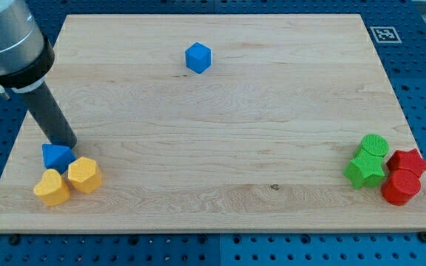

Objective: Drag the blue cube into the top side of the hexagon

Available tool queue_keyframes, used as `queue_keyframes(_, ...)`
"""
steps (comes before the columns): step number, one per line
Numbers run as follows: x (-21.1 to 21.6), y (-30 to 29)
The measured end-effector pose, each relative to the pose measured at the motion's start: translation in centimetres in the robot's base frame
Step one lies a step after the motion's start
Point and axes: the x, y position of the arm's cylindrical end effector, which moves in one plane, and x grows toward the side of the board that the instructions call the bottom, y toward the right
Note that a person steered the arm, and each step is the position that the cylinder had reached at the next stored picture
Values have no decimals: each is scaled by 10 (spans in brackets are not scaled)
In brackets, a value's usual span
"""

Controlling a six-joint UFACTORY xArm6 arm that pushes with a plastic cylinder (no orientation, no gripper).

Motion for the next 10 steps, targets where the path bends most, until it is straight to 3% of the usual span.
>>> queue_keyframes(3, -224, 45)
queue_keyframes(5, -202, 198)
queue_keyframes(6, -191, 231)
queue_keyframes(8, -121, 241)
queue_keyframes(10, -108, 241)
